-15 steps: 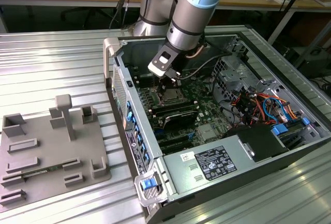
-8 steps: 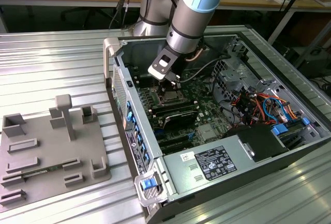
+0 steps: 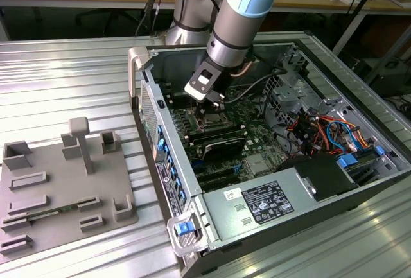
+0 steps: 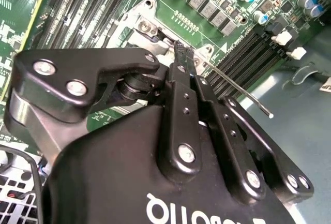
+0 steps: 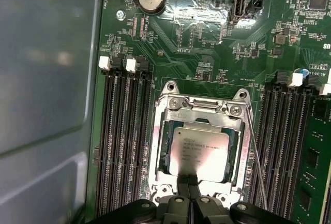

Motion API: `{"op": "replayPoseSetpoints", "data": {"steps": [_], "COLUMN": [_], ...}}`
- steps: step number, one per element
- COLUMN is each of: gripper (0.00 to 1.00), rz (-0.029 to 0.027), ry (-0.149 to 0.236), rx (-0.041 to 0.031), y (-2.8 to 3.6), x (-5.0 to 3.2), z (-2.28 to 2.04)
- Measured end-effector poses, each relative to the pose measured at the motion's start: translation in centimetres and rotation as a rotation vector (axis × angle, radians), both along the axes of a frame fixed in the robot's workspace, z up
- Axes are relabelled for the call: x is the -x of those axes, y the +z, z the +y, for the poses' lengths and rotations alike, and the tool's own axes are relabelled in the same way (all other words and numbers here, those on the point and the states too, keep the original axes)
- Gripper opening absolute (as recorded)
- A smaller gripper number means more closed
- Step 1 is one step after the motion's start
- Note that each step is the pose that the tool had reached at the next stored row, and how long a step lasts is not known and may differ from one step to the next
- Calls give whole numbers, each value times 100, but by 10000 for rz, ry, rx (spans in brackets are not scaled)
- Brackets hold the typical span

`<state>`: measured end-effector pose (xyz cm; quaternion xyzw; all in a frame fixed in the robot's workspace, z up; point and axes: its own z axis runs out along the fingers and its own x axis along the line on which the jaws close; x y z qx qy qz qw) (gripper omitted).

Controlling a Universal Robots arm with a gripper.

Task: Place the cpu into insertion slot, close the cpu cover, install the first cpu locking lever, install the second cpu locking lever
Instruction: 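Close the cpu cover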

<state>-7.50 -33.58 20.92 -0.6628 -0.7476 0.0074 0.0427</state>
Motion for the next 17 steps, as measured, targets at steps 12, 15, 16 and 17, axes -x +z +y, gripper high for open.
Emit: {"op": "replayPoseSetpoints", "data": {"steps": [12, 15, 16, 17], "gripper": [11, 11, 11, 11], "rz": [-1, 1, 2, 3], "ry": [45, 54, 56, 57], "rx": [0, 0, 0, -1], "y": [25, 25, 25, 25], "x": [-94, -192, -234, -277], "z": [0, 0, 0, 0]}}
